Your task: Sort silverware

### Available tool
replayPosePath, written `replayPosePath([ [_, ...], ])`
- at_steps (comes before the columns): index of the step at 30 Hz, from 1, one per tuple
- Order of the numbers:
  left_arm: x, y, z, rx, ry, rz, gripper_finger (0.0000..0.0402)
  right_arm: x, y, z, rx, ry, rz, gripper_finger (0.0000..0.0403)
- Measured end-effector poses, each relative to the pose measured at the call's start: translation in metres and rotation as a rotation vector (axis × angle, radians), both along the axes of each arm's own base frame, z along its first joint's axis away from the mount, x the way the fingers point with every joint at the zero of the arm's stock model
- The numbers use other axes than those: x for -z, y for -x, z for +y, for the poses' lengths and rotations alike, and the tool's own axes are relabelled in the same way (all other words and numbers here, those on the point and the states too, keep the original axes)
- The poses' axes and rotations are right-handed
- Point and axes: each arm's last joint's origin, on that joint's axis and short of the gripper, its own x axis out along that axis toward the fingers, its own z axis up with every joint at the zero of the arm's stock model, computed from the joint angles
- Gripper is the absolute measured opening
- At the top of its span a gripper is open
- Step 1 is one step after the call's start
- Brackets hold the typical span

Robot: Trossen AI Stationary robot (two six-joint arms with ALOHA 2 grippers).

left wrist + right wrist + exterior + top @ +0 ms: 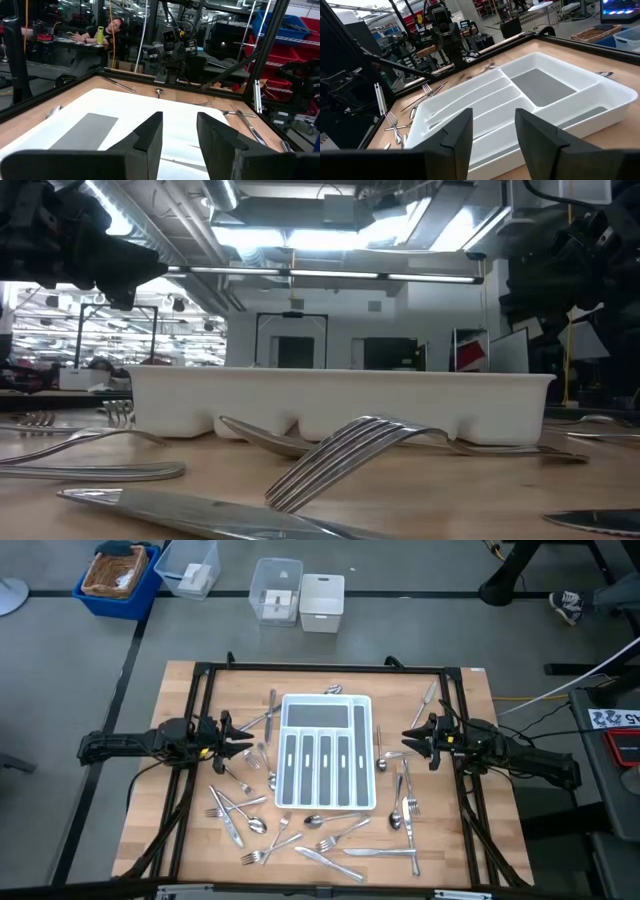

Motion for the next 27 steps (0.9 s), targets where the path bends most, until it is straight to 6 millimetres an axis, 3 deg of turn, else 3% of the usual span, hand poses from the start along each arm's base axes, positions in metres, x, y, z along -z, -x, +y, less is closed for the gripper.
replayPosePath([
  [10, 0.0, 0.0, 0.0, 0.0, 0.0, 0.0, 0.0111, -0.006, -0.001, -0.003, 0.097, 0.015, -0.081, 0.0152],
  [16, 0.0, 0.0, 0.0, 0.0, 0.0, 0.0, 0.0111, -0.012, 0.0, -0.004, 0.134, -0.172, -0.169, 0.0152],
  [19, 0.0, 0.0, 0.0, 0.0, 0.0, 0.0, 0.0111, -0.015, 0.0, -0.005, 0.169, -0.179, -0.202, 0.0152],
  [27, 0.0, 0.0, 0.0, 0.0, 0.0, 0.0, 0.0111, -0.044, 0.007, -0.006, 0.251, -0.219, -0.308, 0.0152],
])
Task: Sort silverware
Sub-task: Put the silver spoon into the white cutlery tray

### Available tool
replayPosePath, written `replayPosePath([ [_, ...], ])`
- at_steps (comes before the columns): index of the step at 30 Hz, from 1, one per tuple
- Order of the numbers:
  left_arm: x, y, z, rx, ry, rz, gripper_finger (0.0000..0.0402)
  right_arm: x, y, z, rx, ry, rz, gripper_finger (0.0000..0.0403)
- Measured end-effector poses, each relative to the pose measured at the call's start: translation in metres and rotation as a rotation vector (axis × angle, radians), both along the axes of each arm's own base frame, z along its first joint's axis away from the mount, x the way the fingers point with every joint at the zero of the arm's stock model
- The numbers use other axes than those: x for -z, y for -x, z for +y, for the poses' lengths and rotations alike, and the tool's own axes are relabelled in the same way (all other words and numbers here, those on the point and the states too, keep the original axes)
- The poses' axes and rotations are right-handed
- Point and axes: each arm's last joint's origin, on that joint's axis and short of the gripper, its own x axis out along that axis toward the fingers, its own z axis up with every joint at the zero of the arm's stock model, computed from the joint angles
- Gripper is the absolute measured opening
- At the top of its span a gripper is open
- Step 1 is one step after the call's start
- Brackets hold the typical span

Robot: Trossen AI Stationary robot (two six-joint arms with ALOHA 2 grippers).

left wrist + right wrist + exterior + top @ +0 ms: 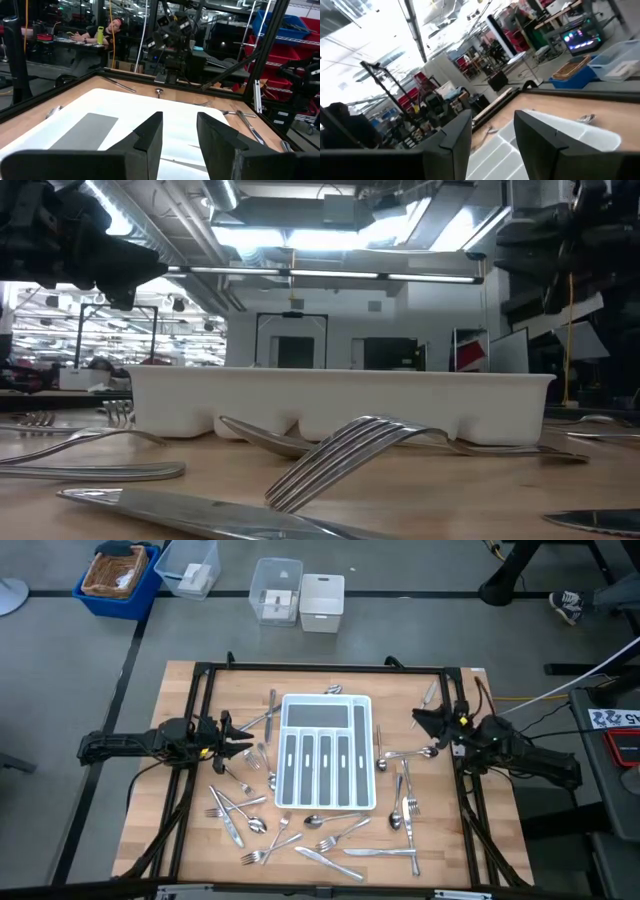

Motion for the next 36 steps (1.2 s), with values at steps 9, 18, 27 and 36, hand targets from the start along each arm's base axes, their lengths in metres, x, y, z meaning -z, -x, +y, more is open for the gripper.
replayPosePath([
  [9, 0.0, 0.0, 0.0, -0.007, 0.076, -0.008, 0.0111, -0.045, -0.004, -0.005, 0.164, -0.084, 0.244, 0.0152],
  [18, -0.005, 0.001, 0.005, -0.157, 0.189, -0.087, 0.0111, -0.05, -0.026, -0.016, 0.499, -0.478, 0.538, 0.0152],
  [27, -0.005, 0.001, 0.006, -0.191, 0.24, -0.096, 0.0111, -0.025, -0.056, -0.037, 0.454, -0.807, 0.811, 0.0152],
  [36, -0.005, 0.001, 0.006, -0.192, 0.232, -0.092, 0.0111, -0.004, -0.075, -0.045, -0.16, -0.597, 1.128, 0.0152],
])
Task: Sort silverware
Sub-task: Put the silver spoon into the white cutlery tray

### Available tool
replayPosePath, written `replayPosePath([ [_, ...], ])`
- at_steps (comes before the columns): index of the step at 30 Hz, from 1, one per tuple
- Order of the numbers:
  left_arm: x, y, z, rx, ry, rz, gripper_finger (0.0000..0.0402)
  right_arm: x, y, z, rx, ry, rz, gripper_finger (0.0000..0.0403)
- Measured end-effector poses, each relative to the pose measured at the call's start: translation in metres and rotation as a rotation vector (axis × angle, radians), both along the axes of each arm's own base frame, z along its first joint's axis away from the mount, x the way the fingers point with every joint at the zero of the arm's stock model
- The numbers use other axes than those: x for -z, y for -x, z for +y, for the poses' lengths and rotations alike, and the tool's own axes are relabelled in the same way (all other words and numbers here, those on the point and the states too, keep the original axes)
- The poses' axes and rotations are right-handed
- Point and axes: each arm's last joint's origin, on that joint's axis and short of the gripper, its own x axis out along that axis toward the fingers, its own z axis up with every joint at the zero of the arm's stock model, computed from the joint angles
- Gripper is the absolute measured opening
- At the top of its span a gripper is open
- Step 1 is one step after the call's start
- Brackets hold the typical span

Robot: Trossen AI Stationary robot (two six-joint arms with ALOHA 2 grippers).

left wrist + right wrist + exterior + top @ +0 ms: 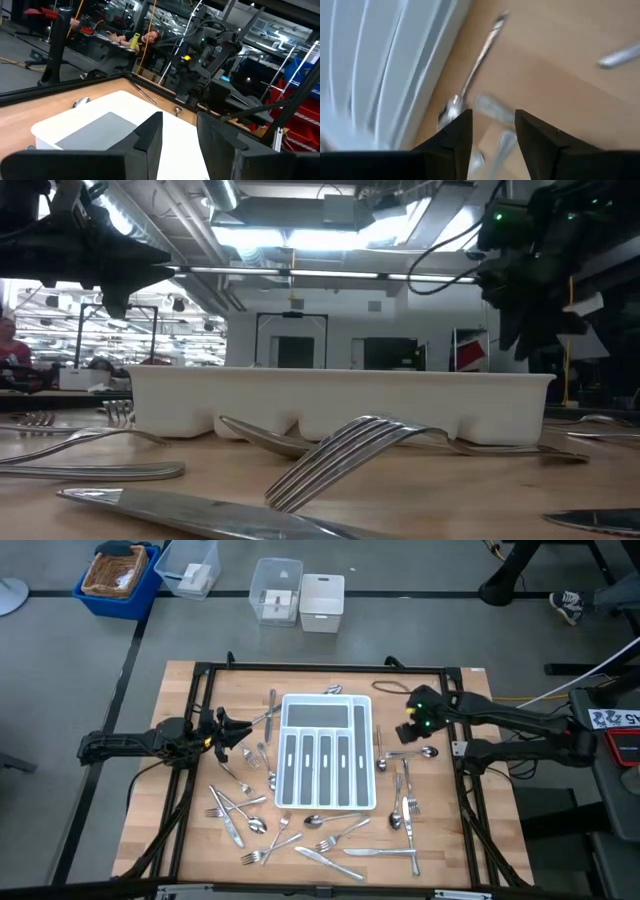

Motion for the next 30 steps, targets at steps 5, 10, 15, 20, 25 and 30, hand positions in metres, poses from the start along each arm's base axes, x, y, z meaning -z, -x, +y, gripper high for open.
replayPosePath([
  [5, 0.001, 0.0, 0.0, 0.0, 0.004, 0.004, 0.0111, 0.01, -0.006, 0.001, -0.245, 0.084, 0.06, 0.0152],
  [10, 0.0, 0.0, 0.0, 0.0, 0.012, 0.001, 0.0111, 0.022, -0.005, 0.006, -0.439, 0.083, 0.194, 0.0152],
  [15, 0.0, 0.0, 0.0, 0.0, 0.011, 0.002, 0.0111, 0.033, -0.001, 0.012, -0.568, 0.081, 0.386, 0.0152],
  [20, 0.0, 0.0, 0.0, -0.001, 0.0, 0.005, 0.0111, 0.044, -0.005, 0.011, -0.593, 0.057, 0.466, 0.0152],
  [25, 0.0, 0.0, 0.0, -0.001, 0.002, 0.004, 0.0111, 0.054, -0.009, 0.01, -0.601, 0.016, 0.522, 0.0152],
  [30, 0.0, 0.0, 0.0, -0.001, 0.002, 0.004, 0.0111, 0.062, -0.012, 0.009, -0.606, -0.012, 0.56, 0.0152],
])
